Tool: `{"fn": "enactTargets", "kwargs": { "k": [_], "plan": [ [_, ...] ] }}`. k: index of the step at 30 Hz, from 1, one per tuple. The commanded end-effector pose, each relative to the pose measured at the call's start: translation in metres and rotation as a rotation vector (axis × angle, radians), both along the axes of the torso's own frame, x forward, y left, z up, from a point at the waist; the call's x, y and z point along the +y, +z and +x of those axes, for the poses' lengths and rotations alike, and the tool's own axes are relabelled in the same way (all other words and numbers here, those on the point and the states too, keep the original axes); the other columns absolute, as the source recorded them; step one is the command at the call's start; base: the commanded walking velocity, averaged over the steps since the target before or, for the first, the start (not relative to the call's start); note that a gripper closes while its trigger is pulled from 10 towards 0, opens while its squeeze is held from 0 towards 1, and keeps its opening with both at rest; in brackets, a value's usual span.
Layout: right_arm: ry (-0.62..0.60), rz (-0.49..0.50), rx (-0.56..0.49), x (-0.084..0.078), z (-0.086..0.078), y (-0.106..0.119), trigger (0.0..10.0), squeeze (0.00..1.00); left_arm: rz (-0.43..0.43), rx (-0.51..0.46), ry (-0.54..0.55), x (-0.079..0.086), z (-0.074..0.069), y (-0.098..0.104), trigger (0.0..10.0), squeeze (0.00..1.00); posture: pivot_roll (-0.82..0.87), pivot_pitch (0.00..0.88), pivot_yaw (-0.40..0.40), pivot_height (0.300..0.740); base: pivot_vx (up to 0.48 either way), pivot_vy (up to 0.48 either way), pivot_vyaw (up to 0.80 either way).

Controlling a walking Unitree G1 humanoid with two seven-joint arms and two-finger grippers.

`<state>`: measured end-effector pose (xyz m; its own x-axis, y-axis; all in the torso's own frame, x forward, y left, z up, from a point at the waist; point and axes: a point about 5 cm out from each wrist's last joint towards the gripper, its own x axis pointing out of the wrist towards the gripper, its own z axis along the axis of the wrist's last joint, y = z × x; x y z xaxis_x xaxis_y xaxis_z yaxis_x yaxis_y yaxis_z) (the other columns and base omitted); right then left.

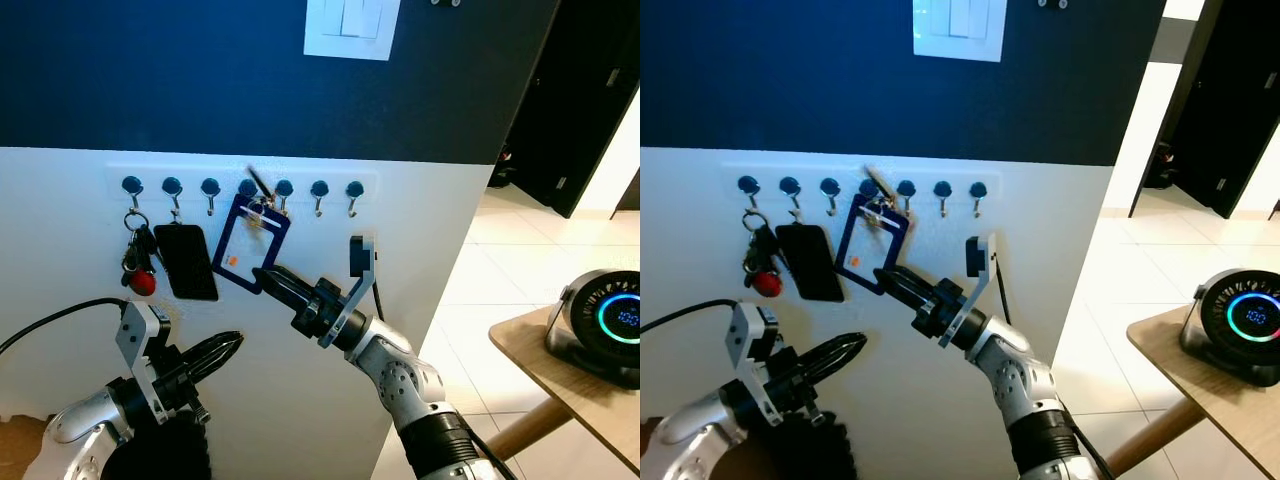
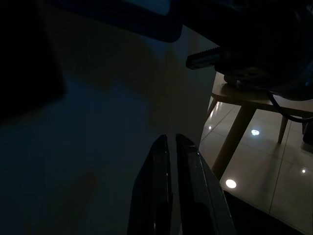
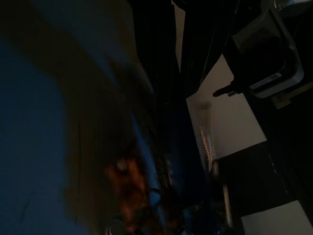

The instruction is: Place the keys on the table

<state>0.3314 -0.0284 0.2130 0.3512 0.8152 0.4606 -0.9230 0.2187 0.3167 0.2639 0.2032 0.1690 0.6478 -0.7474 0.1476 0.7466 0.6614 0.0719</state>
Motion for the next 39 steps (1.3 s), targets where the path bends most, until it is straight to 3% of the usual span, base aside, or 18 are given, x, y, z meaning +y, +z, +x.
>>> {"fn": "enactTargets", "kwargs": {
  "k": [1,9,15,20,25,27,31,33,34,35,39],
  "plan": [
    [0.041,0.069,-0.025,0.007,-0.005,0.011,10.0,0.0,0.03,0.01,-0.01,0.0,0.001,-0.001,10.0,0.0,0.05,0.033,-0.059,0.74,0.0,0.0,0.0],
    [0.095,0.165,-0.06,0.005,-0.01,0.032,10.0,0.0,0.036,0.017,-0.014,0.0,0.0,-0.002,10.0,0.0,0.05,0.035,-0.057,0.74,0.0,0.0,0.0],
    [0.101,0.173,-0.062,0.005,-0.009,0.039,10.0,0.0,0.044,0.023,-0.019,0.001,0.0,-0.003,10.0,0.0,0.05,0.032,-0.055,0.74,0.0,0.0,0.0],
    [0.115,0.266,0.03,0.002,-0.005,0.052,10.0,0.0,0.058,0.031,-0.027,0.0,0.0,-0.004,10.0,0.0,0.06,0.028,-0.056,0.74,0.0,0.0,0.0],
    [0.113,0.324,0.048,-0.003,-0.003,0.06,10.0,0.0,0.06,0.032,-0.028,0.0,-0.001,-0.005,10.0,0.0,0.05,0.026,-0.056,0.74,0.0,0.0,0.0],
    [0.152,0.388,0.027,-0.007,-0.006,0.068,10.0,0.0,0.06,0.032,-0.027,0.0,-0.001,-0.005,10.0,0.0,0.05,0.025,-0.057,0.74,0.0,0.0,0.0],
    [0.217,0.404,-0.023,-0.01,-0.014,0.074,10.0,0.0,0.06,0.032,-0.028,0.0,-0.001,-0.005,10.0,0.0,0.05,0.023,-0.057,0.74,0.0,0.0,0.0],
    [0.282,0.366,-0.064,-0.011,-0.022,0.073,10.0,0.0,0.059,0.032,-0.029,0.0,-0.001,-0.005,10.0,0.0,0.05,0.024,-0.058,0.74,0.0,0.0,0.0],
    [0.332,0.272,-0.104,-0.008,-0.031,0.065,10.0,0.0,0.059,0.032,-0.03,0.0,-0.001,-0.006,10.0,0.0,0.05,0.025,-0.057,0.74,0.0,0.0,0.0],
    [0.332,0.272,-0.104,-0.008,-0.031,0.065,10.0,0.0,0.059,0.032,-0.03,0.0,-0.001,-0.006,10.0,0.0,0.05,0.025,-0.057,0.74,0.0,0.0,0.0],
    [0.472,0.025,-0.108,-0.007,-0.056,0.025,10.0,0.0,0.068,0.045,-0.037,-0.003,-0.001,-0.01,10.0,0.0,0.05,0.031,-0.058,0.74,0.0,0.0,0.0]
  ]
}}
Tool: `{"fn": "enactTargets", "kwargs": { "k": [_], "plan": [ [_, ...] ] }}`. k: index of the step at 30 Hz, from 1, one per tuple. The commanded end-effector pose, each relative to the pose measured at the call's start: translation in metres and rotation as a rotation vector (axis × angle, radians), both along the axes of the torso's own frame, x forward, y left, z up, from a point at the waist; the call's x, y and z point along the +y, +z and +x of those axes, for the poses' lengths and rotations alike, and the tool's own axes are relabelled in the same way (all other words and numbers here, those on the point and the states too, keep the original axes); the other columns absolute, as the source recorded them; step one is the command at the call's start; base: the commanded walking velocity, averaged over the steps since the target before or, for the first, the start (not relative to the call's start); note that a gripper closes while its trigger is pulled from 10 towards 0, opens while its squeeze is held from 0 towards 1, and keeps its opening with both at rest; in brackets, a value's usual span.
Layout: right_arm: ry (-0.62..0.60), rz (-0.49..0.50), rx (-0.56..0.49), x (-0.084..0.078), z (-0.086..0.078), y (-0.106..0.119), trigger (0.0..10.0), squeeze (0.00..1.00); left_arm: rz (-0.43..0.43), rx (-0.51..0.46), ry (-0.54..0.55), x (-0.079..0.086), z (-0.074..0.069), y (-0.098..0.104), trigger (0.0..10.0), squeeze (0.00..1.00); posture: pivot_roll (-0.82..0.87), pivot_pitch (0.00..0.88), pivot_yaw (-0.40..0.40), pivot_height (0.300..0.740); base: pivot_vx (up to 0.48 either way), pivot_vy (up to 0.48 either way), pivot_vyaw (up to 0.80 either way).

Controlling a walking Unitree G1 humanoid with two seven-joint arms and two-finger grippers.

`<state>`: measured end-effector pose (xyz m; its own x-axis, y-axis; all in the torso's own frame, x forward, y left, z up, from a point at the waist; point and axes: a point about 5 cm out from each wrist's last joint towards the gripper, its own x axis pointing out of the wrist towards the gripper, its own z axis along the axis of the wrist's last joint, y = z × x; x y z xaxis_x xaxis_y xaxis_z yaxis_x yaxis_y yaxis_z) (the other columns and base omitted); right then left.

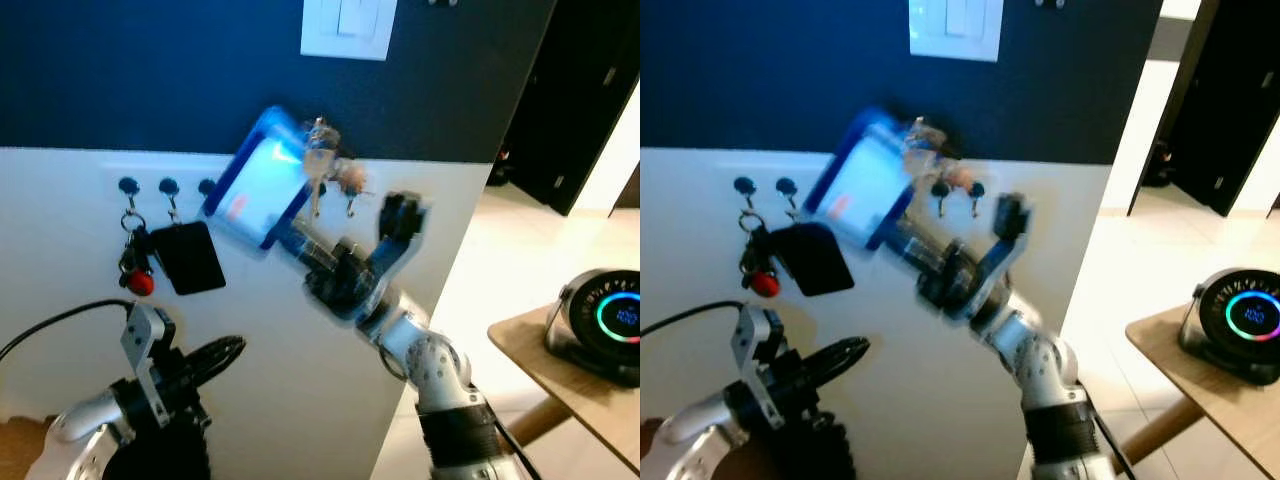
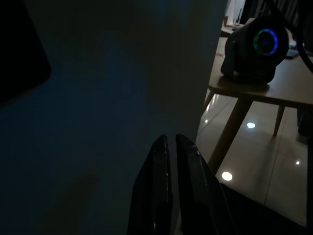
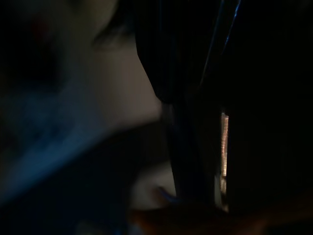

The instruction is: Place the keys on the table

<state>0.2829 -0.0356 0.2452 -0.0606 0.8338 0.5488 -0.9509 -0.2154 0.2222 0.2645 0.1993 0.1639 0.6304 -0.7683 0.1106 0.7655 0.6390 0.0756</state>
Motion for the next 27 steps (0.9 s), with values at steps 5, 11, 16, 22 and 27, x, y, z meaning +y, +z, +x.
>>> {"fn": "enactTargets", "kwargs": {
  "k": [5,11,16,22,27],
  "plan": [
    [0.011,-0.131,0.026,-0.014,-0.013,-0.031,10.0,0.0,0.072,0.048,-0.02,-0.002,-0.003,-0.013,10.0,0.0,0.05,0.034,-0.057,0.74,0.0,0.0,0.0],
    [-0.108,-0.132,0.133,-0.053,-0.023,-0.055,10.0,0.0,0.136,0.143,0.002,0.0,-0.007,-0.043,10.0,0.0,0.05,0.034,-0.043,0.74,0.0,0.0,0.0],
    [-0.189,-0.169,0.209,-0.077,-0.036,-0.079,10.0,0.0,0.136,0.199,0.051,0.0,-0.009,-0.066,10.0,0.0,0.04,0.035,-0.029,0.74,0.0,0.0,0.0],
    [-0.316,-0.203,0.318,-0.103,-0.056,-0.103,10.0,0.0,0.132,0.252,0.18,-0.001,-0.005,-0.096,10.0,0.0,0.03,0.041,-0.009,0.74,0.0,0.0,0.0],
    [-0.365,-0.222,0.345,-0.107,-0.058,-0.11,10.0,0.0,0.17,0.299,0.261,0.001,-0.002,-0.11,10.0,0.0,0.02,0.04,-0.005,0.74,0.0,0.0,0.0]
  ]
}}
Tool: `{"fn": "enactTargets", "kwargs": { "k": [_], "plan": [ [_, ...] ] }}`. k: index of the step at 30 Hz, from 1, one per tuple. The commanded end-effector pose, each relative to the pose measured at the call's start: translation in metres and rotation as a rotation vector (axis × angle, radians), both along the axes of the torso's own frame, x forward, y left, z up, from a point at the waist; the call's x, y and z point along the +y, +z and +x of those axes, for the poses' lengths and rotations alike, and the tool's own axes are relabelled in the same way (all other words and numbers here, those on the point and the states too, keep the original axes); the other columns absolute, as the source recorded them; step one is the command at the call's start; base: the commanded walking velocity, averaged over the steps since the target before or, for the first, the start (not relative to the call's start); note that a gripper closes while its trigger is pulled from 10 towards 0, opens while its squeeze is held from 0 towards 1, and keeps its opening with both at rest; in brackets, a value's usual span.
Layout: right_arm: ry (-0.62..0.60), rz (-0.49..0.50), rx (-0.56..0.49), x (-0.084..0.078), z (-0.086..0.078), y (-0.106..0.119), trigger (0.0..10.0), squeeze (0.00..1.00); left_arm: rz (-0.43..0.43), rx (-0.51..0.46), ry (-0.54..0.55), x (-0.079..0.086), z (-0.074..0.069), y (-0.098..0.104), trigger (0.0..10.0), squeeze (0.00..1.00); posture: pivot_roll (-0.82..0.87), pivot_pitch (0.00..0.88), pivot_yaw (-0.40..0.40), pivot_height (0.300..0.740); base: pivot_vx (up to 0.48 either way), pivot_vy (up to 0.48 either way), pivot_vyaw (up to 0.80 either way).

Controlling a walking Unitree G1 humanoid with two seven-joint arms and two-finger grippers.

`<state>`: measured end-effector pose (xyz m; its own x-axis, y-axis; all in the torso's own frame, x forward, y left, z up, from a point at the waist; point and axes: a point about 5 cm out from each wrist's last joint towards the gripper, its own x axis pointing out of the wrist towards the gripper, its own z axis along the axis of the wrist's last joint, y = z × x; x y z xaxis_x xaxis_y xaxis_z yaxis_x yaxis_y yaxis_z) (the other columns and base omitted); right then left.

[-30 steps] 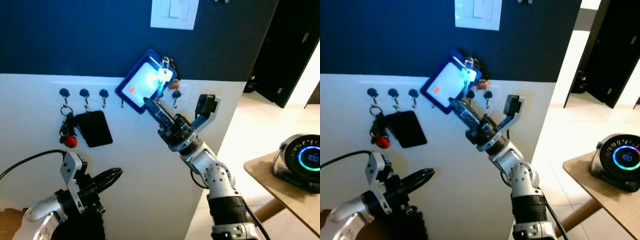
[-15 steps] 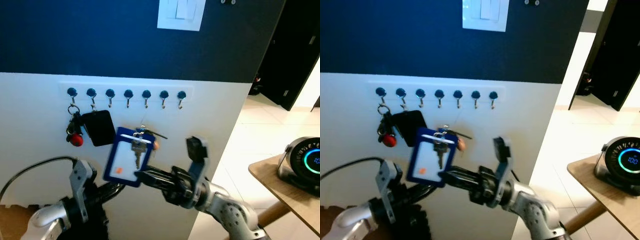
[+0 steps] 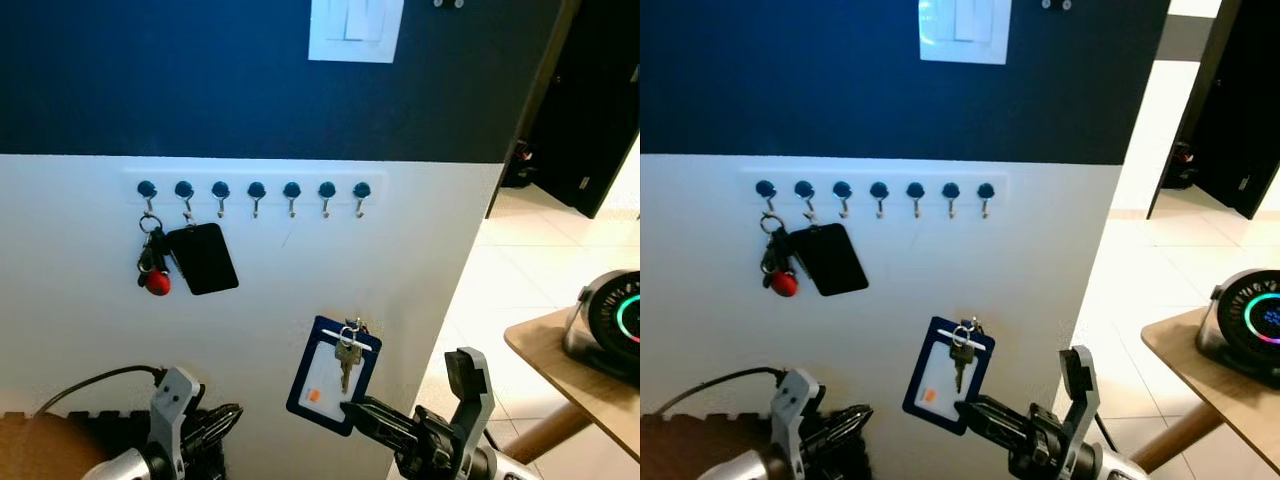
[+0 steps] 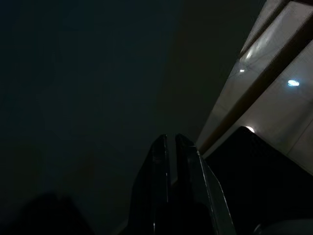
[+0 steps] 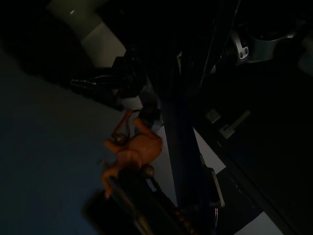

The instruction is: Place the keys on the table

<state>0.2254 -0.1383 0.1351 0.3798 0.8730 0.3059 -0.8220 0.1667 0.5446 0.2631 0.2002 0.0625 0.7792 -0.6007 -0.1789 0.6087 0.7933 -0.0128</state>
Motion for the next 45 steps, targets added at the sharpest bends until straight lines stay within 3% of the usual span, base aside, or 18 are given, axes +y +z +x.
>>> {"fn": "enactTargets", "kwargs": {
  "k": [1,2,3,5,6,7,9,12,13,17,19,20,23,26,29,33,37,45],
  "plan": [
    [-0.081,-0.058,0.029,-0.007,0.003,-0.012,10.0,0.0,0.084,0.074,0.074,0.002,0.0,-0.02,10.0,0.0,0.02,0.038,-0.005,0.74,0.0,0.0,0.0],
    [-0.081,-0.058,0.029,-0.007,0.003,-0.012,10.0,0.0,0.084,0.074,0.074,0.002,0.0,-0.02,10.0,0.0,0.02,0.038,-0.005,0.74,0.0,0.0,0.0],
    [-0.187,-0.164,0.101,-0.014,0.009,-0.038,10.0,0.0,0.187,0.145,0.144,0.006,-0.002,-0.038,10.0,0.0,0.02,0.036,-0.007,0.74,0.0,0.0,0.0],
    [-0.187,-0.164,0.101,-0.014,0.009,-0.038,10.0,0.0,0.187,0.145,0.144,0.006,-0.002,-0.038,10.0,0.0,0.02,0.036,-0.007,0.74,0.0,0.0,0.0],
    [-0.267,-0.232,0.134,-0.02,0.013,-0.052,10.0,0.0,0.249,0.166,0.172,0.007,-0.003,-0.045,10.0,0.0,0.02,0.036,-0.007,0.74,0.0,0.0,0.0],
    [-0.573,-0.406,0.268,-0.044,0.025,-0.091,10.0,0.0,0.321,0.248,0.219,0.007,-0.01,-0.064,10.0,0.0,0.02,0.032,-0.011,0.74,0.0,0.0,0.0],
    [-0.747,-0.498,0.365,-0.06,0.024,-0.116,10.0,0.0,0.341,0.286,0.243,0.005,-0.014,-0.074,10.0,0.0,0.02,0.031,-0.012,0.74,0.0,0.0,0.0],
    [-0.845,-0.594,0.431,-0.07,0.018,-0.133,10.0,0.0,0.34,0.296,0.269,0.001,-0.015,-0.08,10.0,0.0,0.01,0.029,-0.01,0.74,0.0,0.0,0.0],
    [-0.917,-0.682,0.493,-0.078,0.01,-0.147,10.0,0.0,0.326,0.296,0.285,-0.004,-0.015,-0.083,10.0,0.0,0.02,0.029,-0.009,0.74,0.0,0.0,0.0],
    [-0.992,-0.744,0.562,-0.087,0.001,-0.159,10.0,0.0,0.324,0.308,0.288,-0.009,-0.016,-0.086,10.0,0.0,0.02,0.027,-0.003,0.74,0.0,0.0,0.0],
    [-1.054,-0.775,0.624,-0.093,-0.006,-0.167,10.0,0.0,0.334,0.354,0.316,-0.011,-0.017,-0.091,10.0,0.0,0.02,0.027,-0.003,0.74,0.0,0.0,0.0],
    [-1.13,-0.811,0.702,-0.1,-0.016,-0.177,10.0,0.0,0.372,0.433,0.347,-0.013,-0.021,-0.101,10.0,0.0,0.02,0.022,0.014,0.74,0.0,0.0,0.0],
    [-1.142,-0.811,0.717,-0.101,-0.019,-0.179,10.0,0.0,0.377,0.456,0.346,-0.014,-0.023,-0.103,10.0,0.0,0.01,0.021,0.015,0.74,0.0,0.0,0.0],
    [-1.14,-0.889,0.726,-0.096,-0.029,-0.191,10.0,0.0,0.3,0.485,0.493,-0.007,-0.024,-0.106,10.0,0.0,0.01,0.019,0.02,0.74,0.0,0.0,0.0],
    [-1.113,-0.97,0.713,-0.09,-0.035,-0.198,10.0,0.0,0.243,0.509,0.566,-0.005,-0.025,-0.108,10.0,0.0,0.01,0.015,0.024,0.74,0.0,0.0,0.0],
    [-1.103,-0.989,0.728,-0.088,-0.038,-0.202,10.0,0.0,0.234,0.518,0.582,-0.005,-0.027,-0.11,10.0,0.0,0.01,0.012,0.028,0.74,0.0,0.0,0.0],
    [-1.111,-0.99,0.759,-0.086,-0.043,-0.206,10.0,0.0,0.255,0.554,0.507,-0.011,-0.035,-0.117,10.0,0.0,0.01,0.003,0.03,0.74,0.0,0.0,0.0],
    [-1.082,-1.011,0.757,-0.084,-0.044,-0.209,10.0,0.0,0.24,0.552,0.569,-0.007,-0.035,-0.117,10.0,0.0,0.01,0.0,0.022,0.74,0.0,0.0,0.0]
  ]
}}
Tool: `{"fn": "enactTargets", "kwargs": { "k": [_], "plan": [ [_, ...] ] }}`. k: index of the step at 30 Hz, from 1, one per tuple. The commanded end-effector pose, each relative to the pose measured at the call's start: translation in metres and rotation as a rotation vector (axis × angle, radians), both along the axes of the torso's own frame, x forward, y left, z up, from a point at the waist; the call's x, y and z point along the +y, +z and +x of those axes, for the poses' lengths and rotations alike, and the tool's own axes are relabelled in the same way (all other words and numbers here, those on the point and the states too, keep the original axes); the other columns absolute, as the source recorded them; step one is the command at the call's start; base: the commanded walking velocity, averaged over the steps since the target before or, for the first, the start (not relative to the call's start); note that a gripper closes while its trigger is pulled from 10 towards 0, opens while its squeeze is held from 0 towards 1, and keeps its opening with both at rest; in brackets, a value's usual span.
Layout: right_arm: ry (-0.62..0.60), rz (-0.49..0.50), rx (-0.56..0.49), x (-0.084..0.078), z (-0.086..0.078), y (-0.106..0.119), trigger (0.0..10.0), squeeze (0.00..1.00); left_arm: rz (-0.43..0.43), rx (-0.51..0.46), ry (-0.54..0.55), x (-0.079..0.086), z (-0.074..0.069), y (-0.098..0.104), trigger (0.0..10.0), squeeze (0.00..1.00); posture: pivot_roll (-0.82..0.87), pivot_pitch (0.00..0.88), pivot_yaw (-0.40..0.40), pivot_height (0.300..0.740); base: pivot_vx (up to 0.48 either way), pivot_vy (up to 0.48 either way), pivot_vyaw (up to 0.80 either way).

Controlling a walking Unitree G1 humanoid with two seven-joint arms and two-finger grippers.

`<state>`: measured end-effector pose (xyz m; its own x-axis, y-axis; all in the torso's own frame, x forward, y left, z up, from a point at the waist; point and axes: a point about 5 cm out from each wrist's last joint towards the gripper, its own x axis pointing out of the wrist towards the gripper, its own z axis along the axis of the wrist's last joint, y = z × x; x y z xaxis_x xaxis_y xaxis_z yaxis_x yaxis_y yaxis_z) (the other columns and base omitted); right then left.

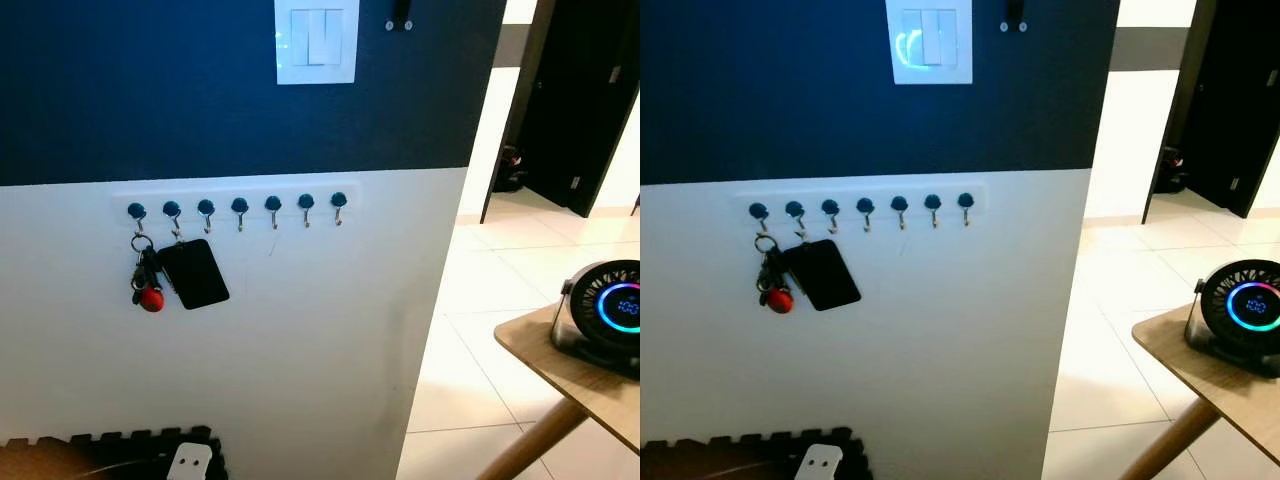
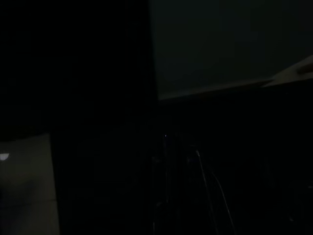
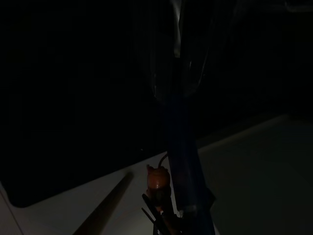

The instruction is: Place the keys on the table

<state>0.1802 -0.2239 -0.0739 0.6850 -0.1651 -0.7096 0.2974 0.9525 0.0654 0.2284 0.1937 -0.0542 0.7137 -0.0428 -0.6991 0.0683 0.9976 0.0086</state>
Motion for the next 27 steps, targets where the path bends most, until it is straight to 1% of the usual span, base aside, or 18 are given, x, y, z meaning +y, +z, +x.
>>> {"fn": "enactTargets", "kwargs": {
  "k": [1,10,14,18,23,25,27],
  "plan": [
    [0.028,-0.005,0.0,0.0014,0.0017,0.0002,10.0,0.0,0.01,0.0,-0.006,0.0002,-0.0003,-0.0005,10.0,0.0,0.01,0.0,0.021,0.74,0.0,0.0,0.0],
    [0.118,-0.026,0.012,0.0026,0.0053,0.0014,10.0,0.0,0.002,0.002,0.009,0.0026,-0.0026,-0.0016,10.0,0.0,0.02,0.0,-0.003,0.74,0.0,0.0,0.0],
    [0.126,-0.028,0.01,0.001,0.0071,0.0025,10.0,0.0,-0.002,0.0,0.018,0.0014,-0.0039,-0.0026,10.0,0.0,0.02,0.0,-0.021,0.74,0.0,0.0,0.0],
    [0.158,-0.042,0.006,-0.002,0.0105,0.005,10.0,0.0,-0.019,-0.011,0.036,-0.0032,-0.0052,-0.0037,10.0,0.0,0.02,0.003,-0.044,0.74,0.0,0.0,0.0],
    [0.166,-0.049,0.007,-0.0041,0.0107,0.0056,10.0,0.0,-0.03,-0.032,0.039,-0.0063,-0.0052,-0.0033,10.0,0.0,0.02,0.011,-0.057,0.74,0.0,0.0,0.0],
    [0.159,-0.054,0.006,-0.006,0.011,0.0062,10.0,0.0,-0.009,-0.033,0.013,-0.0068,-0.0061,-0.0037,10.0,0.0,0.02,0.015,-0.052,0.74,0.0,0.0,0.0],
    [0.148,-0.051,0.003,-0.0066,0.011,0.0063,10.0,0.0,-0.007,-0.03,0.003,-0.0069,-0.0067,-0.004,10.0,0.0,0.02,0.016,-0.047,0.74,0.0,0.0,0.0]
  ]
}}
